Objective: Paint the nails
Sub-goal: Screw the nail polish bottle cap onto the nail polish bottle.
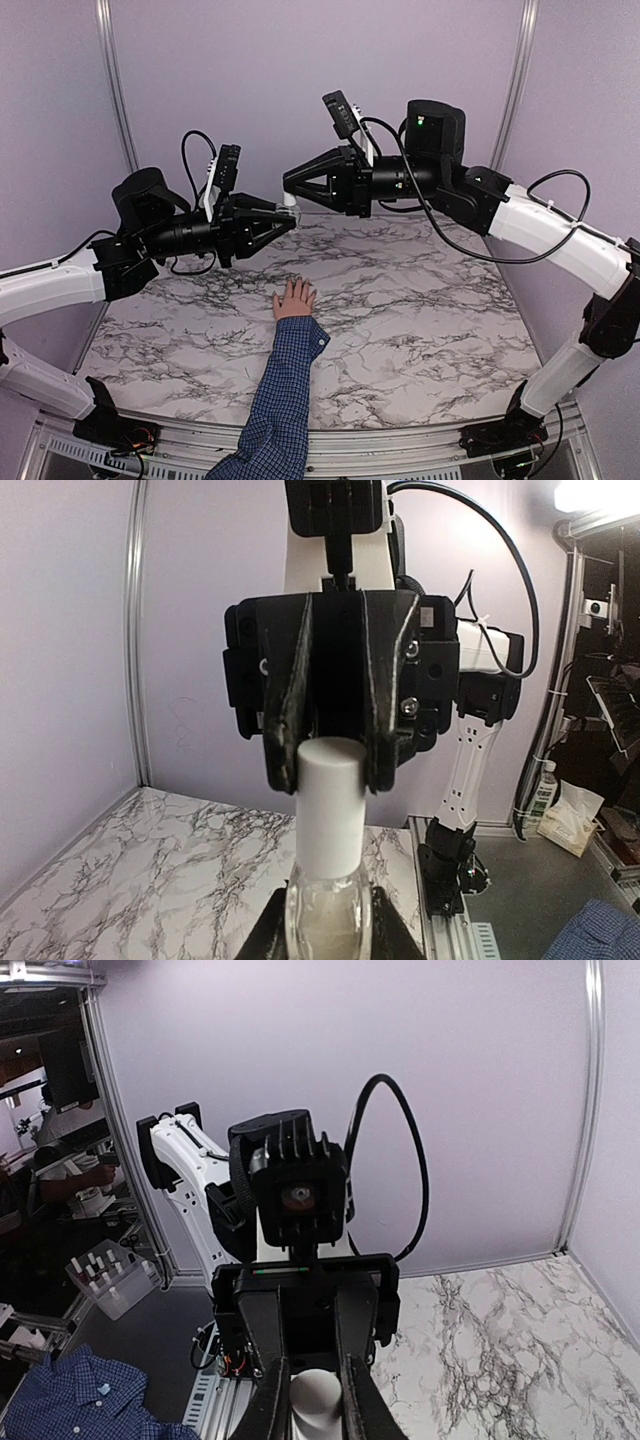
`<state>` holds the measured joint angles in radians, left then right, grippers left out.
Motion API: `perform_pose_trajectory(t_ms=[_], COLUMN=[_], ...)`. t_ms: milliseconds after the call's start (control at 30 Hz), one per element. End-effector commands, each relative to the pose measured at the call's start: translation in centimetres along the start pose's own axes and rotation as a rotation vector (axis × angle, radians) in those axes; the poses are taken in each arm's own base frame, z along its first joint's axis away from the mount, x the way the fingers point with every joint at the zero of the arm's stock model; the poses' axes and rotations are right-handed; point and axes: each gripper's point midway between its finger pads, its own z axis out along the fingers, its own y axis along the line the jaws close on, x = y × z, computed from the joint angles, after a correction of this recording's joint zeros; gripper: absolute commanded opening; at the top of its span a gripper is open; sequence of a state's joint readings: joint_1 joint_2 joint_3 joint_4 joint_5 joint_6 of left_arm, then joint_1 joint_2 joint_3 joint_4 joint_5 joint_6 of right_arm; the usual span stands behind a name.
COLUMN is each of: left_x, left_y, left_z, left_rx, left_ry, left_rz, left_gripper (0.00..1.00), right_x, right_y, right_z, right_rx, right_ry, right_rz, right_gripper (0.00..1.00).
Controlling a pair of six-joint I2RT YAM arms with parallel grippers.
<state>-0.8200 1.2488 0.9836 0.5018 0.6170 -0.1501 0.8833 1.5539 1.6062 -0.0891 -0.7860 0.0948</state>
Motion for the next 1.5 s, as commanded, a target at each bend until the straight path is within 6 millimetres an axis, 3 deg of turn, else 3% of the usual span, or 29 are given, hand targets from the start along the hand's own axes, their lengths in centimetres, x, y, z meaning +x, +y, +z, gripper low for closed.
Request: perform_pose_trajectory(t_ms=[0,300,367,433,567,800,967,1133,1367,1467], left_x=[-4.9,-5.0,-4.8,-4.7,-4.3,-3.7,-3.2,-3.2,-3.4,-3.6], left_y=[2.0,3.6,3.8,3.7,2.1,-1.6,-2.9,-3.3,-3.4,-3.1], left_z=[-1.3,-1.6,-1.7,-1.6,-1.1,-0.3,0.2,0.4,0.2,0.1], left_rx=[-0.171,-0.258,-0.274,-0.264,-0.163,0.078,0.190,0.223,0.219,0.192], left_ry=[-0.150,-0.162,-0.161,-0.157,-0.138,-0.096,-0.059,-0.051,-0.056,-0.066], left_rz=[0.105,0.112,0.112,0.114,0.113,0.067,0.002,-0.012,-0.010,0.001], left_gripper=[0.00,0.00,0.00,0.00,0.00,0.00,0.00,0.00,0.00,0.00], right_x=[1.8,1.7,1.7,1.5,0.5,-1.5,-1.9,-2.4,-2.6,-2.4], right_y=[-0.5,-1.0,-0.9,-0.9,-0.6,1.3,2.7,3.4,3.9,3.9], right_z=[0.5,0.6,0.6,0.5,0.0,-1.1,-1.3,-1.3,-1.2,-0.9], right_rx=[0.026,0.050,0.046,0.051,0.039,-0.053,-0.133,-0.178,-0.211,-0.213], right_ry=[0.048,0.048,0.047,0.047,0.029,-0.008,-0.016,-0.030,-0.037,-0.031], right_rz=[0.115,0.130,0.125,0.114,0.086,-0.004,-0.033,-0.034,-0.024,-0.015], right_gripper=[0.11,0.10,0.14,0.27,0.43,0.55,0.53,0.40,0.33,0.24])
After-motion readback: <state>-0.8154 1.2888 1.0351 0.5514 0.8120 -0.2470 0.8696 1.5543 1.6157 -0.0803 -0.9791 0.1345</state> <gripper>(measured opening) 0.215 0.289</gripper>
